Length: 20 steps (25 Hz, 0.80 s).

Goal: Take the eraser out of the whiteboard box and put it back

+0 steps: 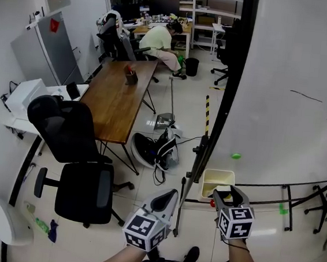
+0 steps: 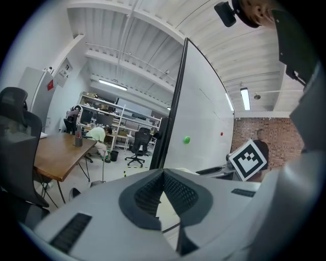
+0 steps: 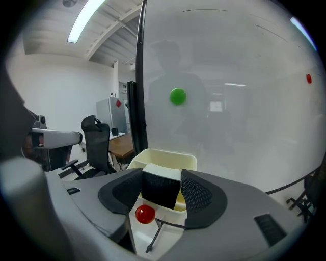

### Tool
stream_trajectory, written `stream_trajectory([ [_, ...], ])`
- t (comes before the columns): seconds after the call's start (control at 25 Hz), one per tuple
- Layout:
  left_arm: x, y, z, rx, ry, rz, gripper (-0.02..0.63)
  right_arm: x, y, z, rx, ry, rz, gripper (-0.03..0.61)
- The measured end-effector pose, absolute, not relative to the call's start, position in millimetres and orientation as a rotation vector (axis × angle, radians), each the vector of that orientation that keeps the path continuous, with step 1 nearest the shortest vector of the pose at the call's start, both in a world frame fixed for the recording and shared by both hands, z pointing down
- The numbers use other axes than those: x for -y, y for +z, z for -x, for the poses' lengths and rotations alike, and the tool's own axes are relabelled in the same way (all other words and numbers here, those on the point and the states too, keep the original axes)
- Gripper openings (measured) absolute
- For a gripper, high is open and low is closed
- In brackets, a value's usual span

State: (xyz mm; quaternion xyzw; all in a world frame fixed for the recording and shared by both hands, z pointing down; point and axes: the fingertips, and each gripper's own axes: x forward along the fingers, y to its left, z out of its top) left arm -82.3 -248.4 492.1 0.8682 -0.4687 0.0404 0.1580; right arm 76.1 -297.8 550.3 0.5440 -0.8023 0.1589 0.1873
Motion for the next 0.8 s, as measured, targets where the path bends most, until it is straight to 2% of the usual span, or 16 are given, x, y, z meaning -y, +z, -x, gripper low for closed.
stream_trajectory([
  [0.8,238,475,90,1.372,0.093,-2.488,0.028,293,539,-71,2.216,0.406,-1.537,0.279],
])
